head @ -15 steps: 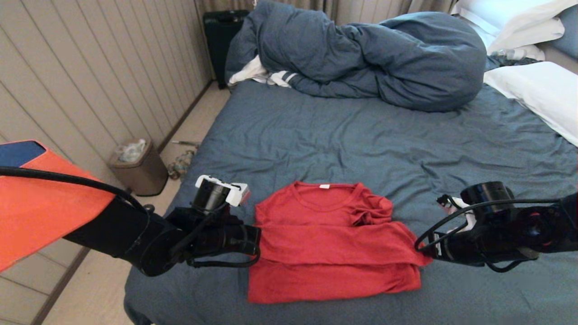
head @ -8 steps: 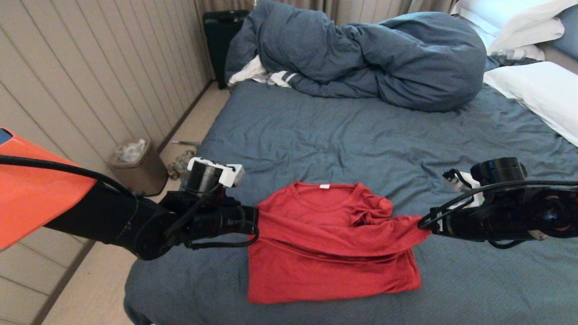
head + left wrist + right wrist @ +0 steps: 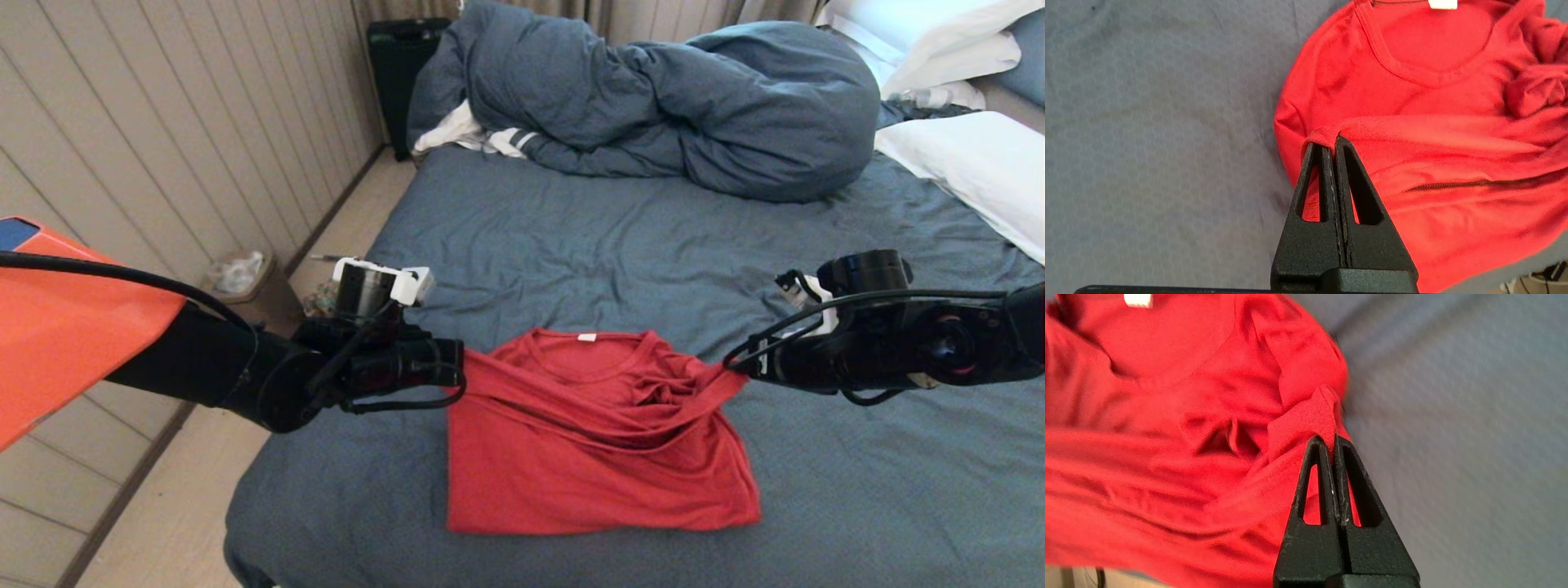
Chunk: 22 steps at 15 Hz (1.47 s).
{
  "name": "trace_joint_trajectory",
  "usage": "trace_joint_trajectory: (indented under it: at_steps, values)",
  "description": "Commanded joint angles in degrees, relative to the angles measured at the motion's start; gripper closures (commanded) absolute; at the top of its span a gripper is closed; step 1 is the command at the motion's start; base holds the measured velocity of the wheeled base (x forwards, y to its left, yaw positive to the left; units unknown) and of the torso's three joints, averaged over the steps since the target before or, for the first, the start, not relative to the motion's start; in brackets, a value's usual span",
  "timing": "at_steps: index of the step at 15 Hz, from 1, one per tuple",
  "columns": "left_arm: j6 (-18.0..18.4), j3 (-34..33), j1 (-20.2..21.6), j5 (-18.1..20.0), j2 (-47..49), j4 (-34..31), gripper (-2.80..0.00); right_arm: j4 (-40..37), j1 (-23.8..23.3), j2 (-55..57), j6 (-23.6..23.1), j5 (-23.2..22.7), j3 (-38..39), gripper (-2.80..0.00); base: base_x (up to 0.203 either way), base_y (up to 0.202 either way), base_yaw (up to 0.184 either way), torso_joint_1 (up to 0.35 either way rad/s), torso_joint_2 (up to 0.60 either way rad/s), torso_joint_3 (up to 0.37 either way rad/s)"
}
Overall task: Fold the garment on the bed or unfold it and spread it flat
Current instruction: Fold the red T-shirt
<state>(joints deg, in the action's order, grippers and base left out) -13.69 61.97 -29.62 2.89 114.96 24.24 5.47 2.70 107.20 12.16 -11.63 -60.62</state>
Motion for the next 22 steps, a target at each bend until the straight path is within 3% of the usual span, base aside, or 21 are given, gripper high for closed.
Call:
trace_joint_trajectory:
  at_steps: [1,8,10,22]
  values:
    - [-0.1,1.0,0.2,-0.1,1.5,0.3,0.00,0.0,0.7,2.6,0.3,0.0,-2.3,0.00,0.000,0.000,0.000,0.000,0.00,0.000]
    - [-0.7,1.4,1.5,0.1,2.8,0.5,0.00,0.0,0.6,6.0,2.4,0.7,-6.6,0.00,0.000,0.000,0.000,0.000,0.00,0.000]
    - [-2.6,0.9,2.2,0.0,1.9,0.5,0.00,0.2,0.5,6.3,3.8,0.8,-7.4,0.00,0.000,0.000,0.000,0.000,0.00,0.000]
    - [-2.7,1.0,3.6,0.2,2.6,1.3,0.00,0.5,-0.9,8.4,6.0,2.2,-10.0,0.00,0.000,0.000,0.000,0.000,0.00,0.000]
